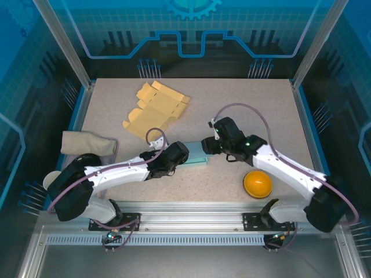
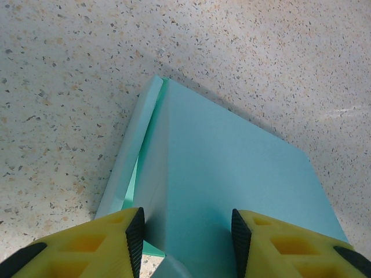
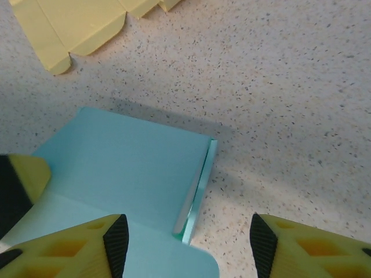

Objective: Fold the paper box

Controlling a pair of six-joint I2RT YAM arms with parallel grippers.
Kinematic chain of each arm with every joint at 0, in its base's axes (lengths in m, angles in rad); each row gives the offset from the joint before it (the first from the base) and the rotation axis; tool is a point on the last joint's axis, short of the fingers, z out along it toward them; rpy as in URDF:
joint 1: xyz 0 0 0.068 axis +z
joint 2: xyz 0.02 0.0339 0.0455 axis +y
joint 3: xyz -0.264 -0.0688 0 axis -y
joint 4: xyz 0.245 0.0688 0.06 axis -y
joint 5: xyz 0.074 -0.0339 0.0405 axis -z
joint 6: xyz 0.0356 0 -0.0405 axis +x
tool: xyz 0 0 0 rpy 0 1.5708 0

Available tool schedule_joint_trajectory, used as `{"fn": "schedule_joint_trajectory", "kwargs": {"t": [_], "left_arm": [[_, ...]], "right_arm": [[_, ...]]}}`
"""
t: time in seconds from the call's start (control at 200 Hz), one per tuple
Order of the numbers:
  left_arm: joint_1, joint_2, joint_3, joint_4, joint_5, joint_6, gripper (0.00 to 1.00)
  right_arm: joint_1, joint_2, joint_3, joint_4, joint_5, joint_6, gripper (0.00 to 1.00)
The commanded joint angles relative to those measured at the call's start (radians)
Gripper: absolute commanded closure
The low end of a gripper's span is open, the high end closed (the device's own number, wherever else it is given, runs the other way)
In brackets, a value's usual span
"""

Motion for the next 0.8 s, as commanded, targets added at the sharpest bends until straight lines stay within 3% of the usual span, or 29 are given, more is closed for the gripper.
{"fn": "schedule_joint_trajectory", "kwargs": {"t": [0.0,0.33,0.565,0.795], "left_arm": [[-0.006,0.026,-0.002,-0.080,-0.006,0.036,0.55],[0.030,0.050,-0.008,-0.066,0.043,0.070,0.50],[0.110,0.121,-0.006,-0.015,0.184,0.119,0.43],[0.161,0.187,0.035,-0.033,0.256,0.166,0.25]], "right_arm": [[-0.015,0.092,0.057,-0.063,-0.038,0.010,0.39],[-0.022,0.271,0.043,-0.017,-0.073,0.048,0.39],[-0.059,0.330,-0.001,0.027,-0.068,0.078,0.39],[-0.088,0.390,-0.002,0.036,-0.047,0.079,0.39]]}}
